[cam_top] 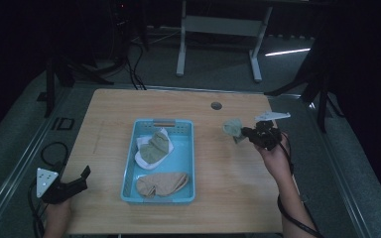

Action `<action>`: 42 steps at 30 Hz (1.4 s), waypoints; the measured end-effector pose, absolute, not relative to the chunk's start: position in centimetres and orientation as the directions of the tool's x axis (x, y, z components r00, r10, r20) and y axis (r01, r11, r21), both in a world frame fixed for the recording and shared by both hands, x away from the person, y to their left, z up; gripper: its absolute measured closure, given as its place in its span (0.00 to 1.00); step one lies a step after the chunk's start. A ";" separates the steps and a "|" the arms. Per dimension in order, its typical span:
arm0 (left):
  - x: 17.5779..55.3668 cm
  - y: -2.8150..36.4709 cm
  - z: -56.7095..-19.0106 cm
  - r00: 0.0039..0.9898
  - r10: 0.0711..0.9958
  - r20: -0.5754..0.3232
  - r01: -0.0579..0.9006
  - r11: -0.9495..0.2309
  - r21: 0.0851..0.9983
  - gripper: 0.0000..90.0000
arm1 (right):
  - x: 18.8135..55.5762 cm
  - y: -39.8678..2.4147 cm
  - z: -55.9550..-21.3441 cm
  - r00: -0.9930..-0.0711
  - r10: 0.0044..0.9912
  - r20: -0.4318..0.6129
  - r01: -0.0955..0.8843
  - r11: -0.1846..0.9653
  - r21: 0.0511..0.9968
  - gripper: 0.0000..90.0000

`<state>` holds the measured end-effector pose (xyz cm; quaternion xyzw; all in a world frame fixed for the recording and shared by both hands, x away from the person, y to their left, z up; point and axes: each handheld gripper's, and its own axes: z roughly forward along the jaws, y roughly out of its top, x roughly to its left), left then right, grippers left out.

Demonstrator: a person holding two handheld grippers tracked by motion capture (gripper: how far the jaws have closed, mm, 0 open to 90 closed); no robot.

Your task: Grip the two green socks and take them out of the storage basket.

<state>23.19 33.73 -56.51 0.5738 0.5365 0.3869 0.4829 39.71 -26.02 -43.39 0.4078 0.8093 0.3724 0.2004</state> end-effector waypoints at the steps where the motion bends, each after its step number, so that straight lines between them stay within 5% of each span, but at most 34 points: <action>1: 23.2 33.7 -56.5 0.125 0.989 -0.074 0.242 0.042 0.969 0.00 | 39.8 -26.3 -43.9 -0.580 0.814 -0.017 0.522 0.388 0.760 0.96; 11: 23.2 33.8 -56.5 0.124 0.989 -0.077 0.243 0.045 0.969 0.00 | 39.6 -27.3 -50.1 -0.553 0.833 0.017 0.622 0.399 0.674 0.95; 19: 23.2 33.8 -56.5 0.125 0.989 -0.076 0.245 0.043 0.969 0.00 | 39.5 -27.5 -51.9 -0.550 0.833 0.059 0.656 0.387 0.648 0.93; 23: 23.2 33.7 -56.5 0.125 0.989 -0.076 0.243 0.043 0.969 0.00 | 39.3 -27.3 -51.5 -0.574 0.816 0.071 0.648 0.399 0.649 0.78; 42: 23.2 33.7 -56.5 0.133 0.988 -0.076 0.246 0.041 0.968 0.00 | 38.3 -22.7 -44.8 -0.687 0.724 0.057 0.501 0.416 0.759 0.57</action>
